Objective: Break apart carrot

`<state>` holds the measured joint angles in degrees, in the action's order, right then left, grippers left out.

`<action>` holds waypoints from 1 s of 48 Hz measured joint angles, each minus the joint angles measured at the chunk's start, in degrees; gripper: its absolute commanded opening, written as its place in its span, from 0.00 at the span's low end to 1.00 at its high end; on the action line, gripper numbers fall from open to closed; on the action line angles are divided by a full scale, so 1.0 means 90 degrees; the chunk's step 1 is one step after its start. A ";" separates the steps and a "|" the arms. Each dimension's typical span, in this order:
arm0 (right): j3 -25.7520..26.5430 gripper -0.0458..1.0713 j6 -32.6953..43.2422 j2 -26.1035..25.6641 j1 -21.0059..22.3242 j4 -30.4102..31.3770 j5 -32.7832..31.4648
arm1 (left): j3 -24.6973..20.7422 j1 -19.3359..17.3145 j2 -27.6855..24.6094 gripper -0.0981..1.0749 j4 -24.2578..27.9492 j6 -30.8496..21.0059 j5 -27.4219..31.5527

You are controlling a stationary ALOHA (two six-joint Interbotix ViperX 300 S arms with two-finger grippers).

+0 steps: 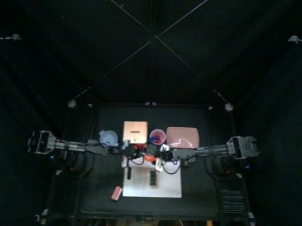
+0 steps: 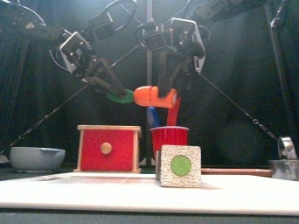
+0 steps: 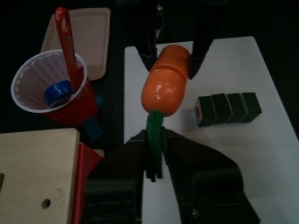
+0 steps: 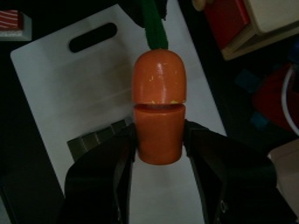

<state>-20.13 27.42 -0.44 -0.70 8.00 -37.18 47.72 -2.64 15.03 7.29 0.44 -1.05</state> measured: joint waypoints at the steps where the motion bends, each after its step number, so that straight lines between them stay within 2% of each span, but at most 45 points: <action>1: 0.0000 0.44 0.0000 0.0000 0.0000 0.0000 0.0000 | 0.0000 0.0000 0.0000 0.51 0.0010 0.0010 0.0000; 9: -0.0010 0.43 0.0000 0.0000 0.0000 0.0000 0.0000 | 0.0000 0.0000 -0.0010 0.46 0.0098 0.0000 -0.0010; 24: -0.0020 0.37 0.0000 0.0000 0.0000 0.0010 0.0000 | 0.0078 0.0000 0.0039 0.46 0.0098 -0.0029 0.0029; 48: -0.0244 0.34 0.0049 -0.0098 0.0029 -0.0020 -0.0020 | 0.0566 0.0000 0.0723 0.46 0.0107 -0.0039 0.0000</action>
<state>-22.32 27.86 -1.32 -0.44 7.82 -37.35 52.82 -2.64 21.53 8.26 0.09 -1.05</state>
